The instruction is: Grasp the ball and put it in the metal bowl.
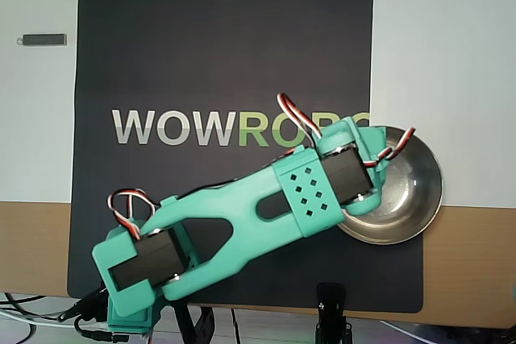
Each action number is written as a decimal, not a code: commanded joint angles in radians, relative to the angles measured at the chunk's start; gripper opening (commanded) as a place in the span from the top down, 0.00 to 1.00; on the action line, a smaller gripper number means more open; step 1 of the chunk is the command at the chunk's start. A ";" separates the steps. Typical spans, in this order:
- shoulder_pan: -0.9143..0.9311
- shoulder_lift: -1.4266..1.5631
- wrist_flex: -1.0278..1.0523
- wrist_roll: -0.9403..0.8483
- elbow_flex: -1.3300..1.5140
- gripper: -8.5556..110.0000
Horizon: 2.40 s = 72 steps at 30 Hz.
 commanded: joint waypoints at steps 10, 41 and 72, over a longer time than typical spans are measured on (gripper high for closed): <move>0.015 0.006 0.003 -0.006 -0.035 0.74; 0.037 0.005 0.009 -0.143 -0.035 0.74; 0.057 0.005 0.003 -0.144 -0.035 0.73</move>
